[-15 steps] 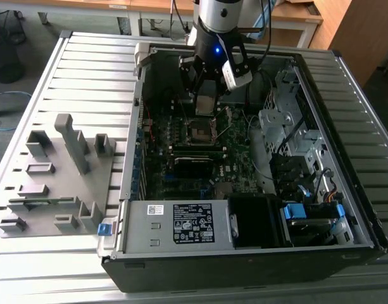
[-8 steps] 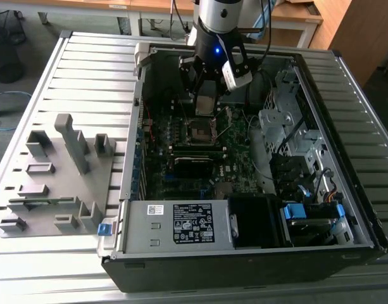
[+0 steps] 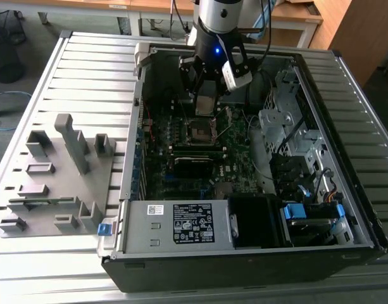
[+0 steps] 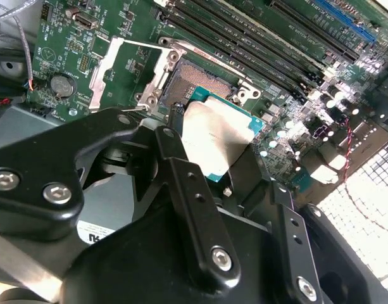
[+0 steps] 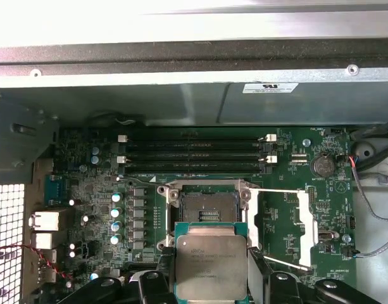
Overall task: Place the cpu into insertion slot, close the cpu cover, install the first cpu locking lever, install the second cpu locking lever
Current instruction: 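Place the cpu into insertion slot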
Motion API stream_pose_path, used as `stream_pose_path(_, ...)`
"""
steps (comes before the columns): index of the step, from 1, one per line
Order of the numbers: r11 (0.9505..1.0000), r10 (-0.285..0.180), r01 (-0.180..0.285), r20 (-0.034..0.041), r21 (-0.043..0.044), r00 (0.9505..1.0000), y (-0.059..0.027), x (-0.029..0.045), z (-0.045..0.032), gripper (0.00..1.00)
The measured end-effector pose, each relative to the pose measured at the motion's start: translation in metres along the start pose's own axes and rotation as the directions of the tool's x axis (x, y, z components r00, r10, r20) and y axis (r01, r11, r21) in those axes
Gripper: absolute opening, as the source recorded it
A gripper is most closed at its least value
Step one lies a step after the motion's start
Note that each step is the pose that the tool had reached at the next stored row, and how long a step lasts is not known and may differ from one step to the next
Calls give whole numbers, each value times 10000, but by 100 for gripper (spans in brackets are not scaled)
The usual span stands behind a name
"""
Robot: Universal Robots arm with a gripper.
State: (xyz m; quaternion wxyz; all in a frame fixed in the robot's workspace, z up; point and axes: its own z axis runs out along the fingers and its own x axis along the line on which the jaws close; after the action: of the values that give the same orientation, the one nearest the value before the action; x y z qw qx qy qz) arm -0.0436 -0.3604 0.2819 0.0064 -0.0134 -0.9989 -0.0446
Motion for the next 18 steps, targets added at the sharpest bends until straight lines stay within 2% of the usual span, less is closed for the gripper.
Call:
stream_pose_path(4,9985,549,-549,49,-11,9985,0,0,3,54)
stream_pose_path(8,9922,1247,-1246,110,-25,9921,-1,0,7,54)
stream_pose_path(13,9768,2140,-2140,188,-51,9766,-1,0,13,54)
stream_pose_path(15,9685,2489,-2488,218,-62,9683,-1,0,16,54)
stream_pose_path(18,9533,3020,-3019,263,-84,9529,-2,0,20,54)
